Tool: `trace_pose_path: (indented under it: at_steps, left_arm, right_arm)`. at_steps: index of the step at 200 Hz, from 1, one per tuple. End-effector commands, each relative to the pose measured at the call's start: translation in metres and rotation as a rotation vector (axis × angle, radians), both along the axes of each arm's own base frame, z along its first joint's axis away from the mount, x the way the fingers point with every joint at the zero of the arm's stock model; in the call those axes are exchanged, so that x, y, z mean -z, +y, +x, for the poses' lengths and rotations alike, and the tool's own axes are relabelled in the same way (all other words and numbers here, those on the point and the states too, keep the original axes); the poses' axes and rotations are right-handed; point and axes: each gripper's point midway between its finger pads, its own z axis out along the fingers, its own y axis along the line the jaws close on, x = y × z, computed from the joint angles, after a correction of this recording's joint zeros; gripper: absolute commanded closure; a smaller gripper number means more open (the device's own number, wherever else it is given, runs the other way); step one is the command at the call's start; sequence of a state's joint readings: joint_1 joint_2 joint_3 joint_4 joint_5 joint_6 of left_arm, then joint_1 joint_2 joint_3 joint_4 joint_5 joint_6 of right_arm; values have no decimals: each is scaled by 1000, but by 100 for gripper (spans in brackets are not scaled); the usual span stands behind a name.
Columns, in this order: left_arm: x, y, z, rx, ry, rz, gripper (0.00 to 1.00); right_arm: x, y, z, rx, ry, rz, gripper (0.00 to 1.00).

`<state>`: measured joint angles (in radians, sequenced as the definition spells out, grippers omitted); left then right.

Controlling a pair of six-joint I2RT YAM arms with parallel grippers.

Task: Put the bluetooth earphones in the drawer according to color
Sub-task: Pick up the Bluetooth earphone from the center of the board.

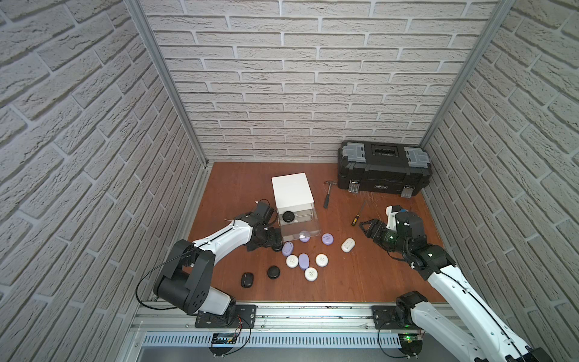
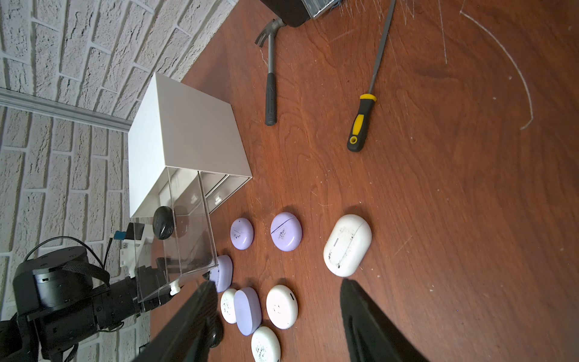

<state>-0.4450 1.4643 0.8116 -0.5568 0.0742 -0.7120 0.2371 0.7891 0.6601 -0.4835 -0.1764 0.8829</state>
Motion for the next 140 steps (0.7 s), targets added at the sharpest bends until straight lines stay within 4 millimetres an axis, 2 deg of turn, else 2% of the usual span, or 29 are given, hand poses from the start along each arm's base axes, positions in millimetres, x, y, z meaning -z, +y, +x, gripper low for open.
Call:
trace_pose_path:
  at_steps: [1, 82, 140]
  left_arm:
    - [6, -2, 1, -8, 6, -20, 2]
    - [18, -10, -3, 14, 44, -5, 2]
    - [16, 3, -12, 6, 57, 36, 2]
  right_arm:
    - [-5, -4, 5, 16, -28, -6, 33]
    - [-6, -3, 7, 11, -28, -2, 33]
    - [-7, -3, 7, 13, -30, -2, 33]
